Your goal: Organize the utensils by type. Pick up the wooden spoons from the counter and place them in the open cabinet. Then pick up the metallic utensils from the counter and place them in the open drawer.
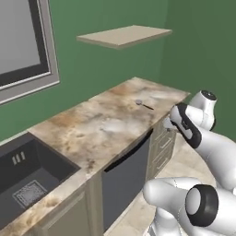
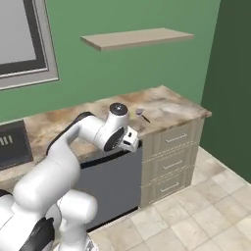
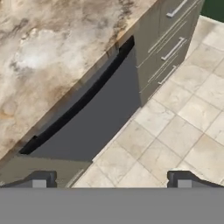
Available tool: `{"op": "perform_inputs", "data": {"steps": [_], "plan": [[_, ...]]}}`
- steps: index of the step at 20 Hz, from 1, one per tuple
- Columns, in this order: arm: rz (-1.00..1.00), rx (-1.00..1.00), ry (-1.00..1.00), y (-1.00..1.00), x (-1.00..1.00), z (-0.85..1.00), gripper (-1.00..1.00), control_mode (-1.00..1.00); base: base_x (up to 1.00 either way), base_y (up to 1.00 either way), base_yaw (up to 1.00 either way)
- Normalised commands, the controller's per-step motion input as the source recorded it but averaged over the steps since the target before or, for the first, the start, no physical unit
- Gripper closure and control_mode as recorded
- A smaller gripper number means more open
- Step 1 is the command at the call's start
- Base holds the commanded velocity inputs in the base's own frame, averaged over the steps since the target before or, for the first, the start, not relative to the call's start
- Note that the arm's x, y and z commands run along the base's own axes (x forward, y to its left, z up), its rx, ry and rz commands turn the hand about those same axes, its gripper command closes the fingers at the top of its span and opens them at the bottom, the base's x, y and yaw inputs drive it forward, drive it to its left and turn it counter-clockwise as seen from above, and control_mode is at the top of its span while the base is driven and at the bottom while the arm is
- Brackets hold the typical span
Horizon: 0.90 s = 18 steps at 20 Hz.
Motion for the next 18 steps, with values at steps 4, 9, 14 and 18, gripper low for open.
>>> {"op": "perform_inputs", "data": {"steps": [4,9,14,18], "plan": [[0.00,0.00,0.00,0.00,0.00,0.00,-1.00,1.00,1.00,-0.34,0.24],[0.00,0.00,0.00,0.00,0.00,0.00,-1.00,1.00,0.95,-0.34,0.34],[0.00,0.00,0.00,0.00,0.00,0.00,-1.00,1.00,0.61,-0.51,0.51],[0.00,0.00,0.00,0.00,0.00,0.00,-1.00,1.00,0.37,-0.63,0.52]]}}
